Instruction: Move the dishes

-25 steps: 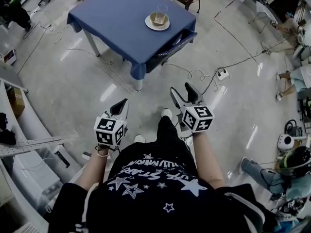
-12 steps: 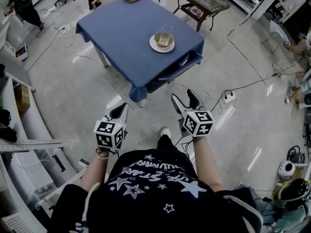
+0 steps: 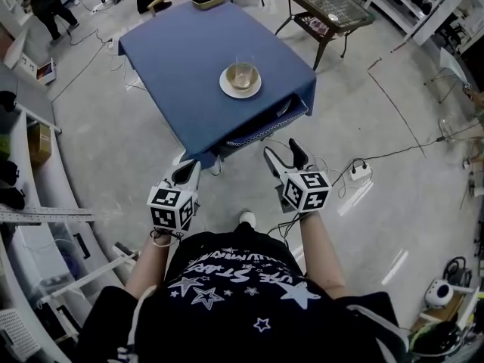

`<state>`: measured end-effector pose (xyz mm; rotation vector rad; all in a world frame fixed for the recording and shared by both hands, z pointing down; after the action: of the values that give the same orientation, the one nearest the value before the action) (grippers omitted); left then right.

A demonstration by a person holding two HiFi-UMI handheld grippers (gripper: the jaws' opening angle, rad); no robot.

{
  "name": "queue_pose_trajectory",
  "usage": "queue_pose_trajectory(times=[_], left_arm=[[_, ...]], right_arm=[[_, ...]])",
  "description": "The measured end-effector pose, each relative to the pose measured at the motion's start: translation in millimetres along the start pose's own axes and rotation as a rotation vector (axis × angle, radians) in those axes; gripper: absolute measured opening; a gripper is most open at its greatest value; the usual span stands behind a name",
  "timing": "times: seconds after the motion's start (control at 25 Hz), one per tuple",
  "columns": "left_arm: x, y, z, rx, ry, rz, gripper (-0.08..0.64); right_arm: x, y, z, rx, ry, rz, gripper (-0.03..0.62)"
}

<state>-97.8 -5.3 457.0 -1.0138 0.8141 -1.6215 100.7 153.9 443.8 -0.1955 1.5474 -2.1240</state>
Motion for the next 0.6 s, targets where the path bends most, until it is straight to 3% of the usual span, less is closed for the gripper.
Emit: queue_pose_trajectory(times=[0.28,0.6], left_arm=[[-1.2,10.0,17.4,-0.029,0.125,-0.047,0.018],[20.7,27.1,33.5,-0.023,0.166,-0.045,0.018]], right_arm=[[-30.1,13.8,26.0,0.019,0.095,-0.054,0.314],[-32.0,32.2,74.1,0.027,0.126,-0.074,0.314]])
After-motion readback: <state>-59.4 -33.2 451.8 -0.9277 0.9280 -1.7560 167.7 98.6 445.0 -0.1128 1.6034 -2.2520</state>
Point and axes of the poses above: the fingertips, and each gripper's own axes: z forward along the fingers, x to its left, y out of its top, the point moved 4 cm from there along -z, backward along the fingers, and after that the axes turned 7 degrees about -y, right-handed, at the moved point
